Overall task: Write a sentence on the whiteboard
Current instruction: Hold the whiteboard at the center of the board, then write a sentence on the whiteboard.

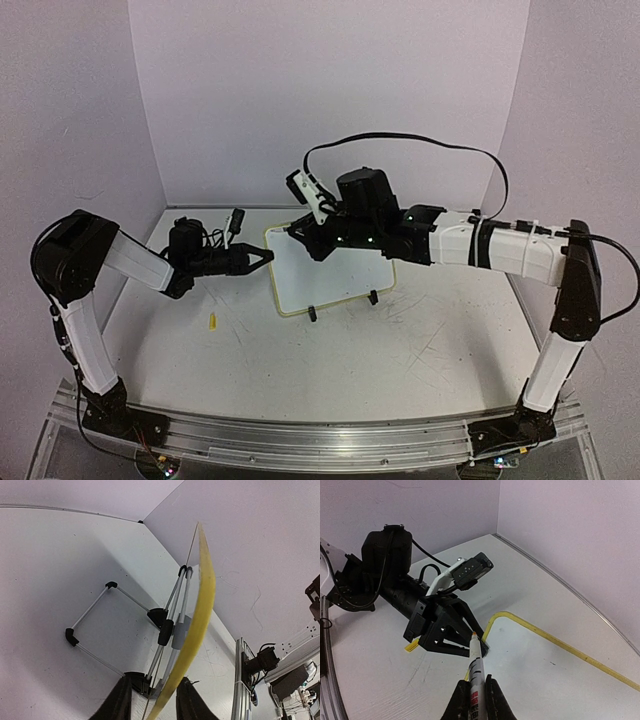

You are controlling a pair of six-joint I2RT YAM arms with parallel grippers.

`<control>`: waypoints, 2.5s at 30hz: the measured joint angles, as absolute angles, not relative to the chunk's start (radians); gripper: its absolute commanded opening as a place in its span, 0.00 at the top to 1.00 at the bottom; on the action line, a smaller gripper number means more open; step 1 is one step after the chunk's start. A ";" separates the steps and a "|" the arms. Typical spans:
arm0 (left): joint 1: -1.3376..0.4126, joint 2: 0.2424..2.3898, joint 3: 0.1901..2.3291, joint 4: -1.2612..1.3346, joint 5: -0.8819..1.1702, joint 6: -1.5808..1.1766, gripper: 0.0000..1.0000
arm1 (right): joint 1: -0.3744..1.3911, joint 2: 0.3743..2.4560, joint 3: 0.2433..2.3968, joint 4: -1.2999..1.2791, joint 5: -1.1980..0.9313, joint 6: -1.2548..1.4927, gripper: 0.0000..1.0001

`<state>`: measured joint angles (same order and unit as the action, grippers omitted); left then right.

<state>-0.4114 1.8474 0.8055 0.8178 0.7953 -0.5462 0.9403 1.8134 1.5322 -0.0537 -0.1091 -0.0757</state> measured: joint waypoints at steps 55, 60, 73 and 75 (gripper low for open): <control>-0.470 1.845 0.851 0.733 0.771 -0.292 1.00 | 0.954 1.901 1.599 -0.091 -0.015 -0.083 1.00; -0.473 1.842 0.852 0.723 0.764 -0.284 1.00 | 0.958 1.901 1.599 -0.091 -0.015 -0.085 1.00; -0.474 1.840 0.865 0.696 0.762 -0.283 1.00 | 0.961 1.901 1.599 -0.090 0.063 -0.091 1.00; -0.474 1.840 0.865 0.694 0.761 -0.282 1.00 | 0.961 1.901 1.599 -0.090 0.065 -0.091 1.00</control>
<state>-0.4736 1.8397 0.8652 0.6936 0.7612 -0.2825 0.9609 1.9007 1.5986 -0.0900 0.0649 -0.0910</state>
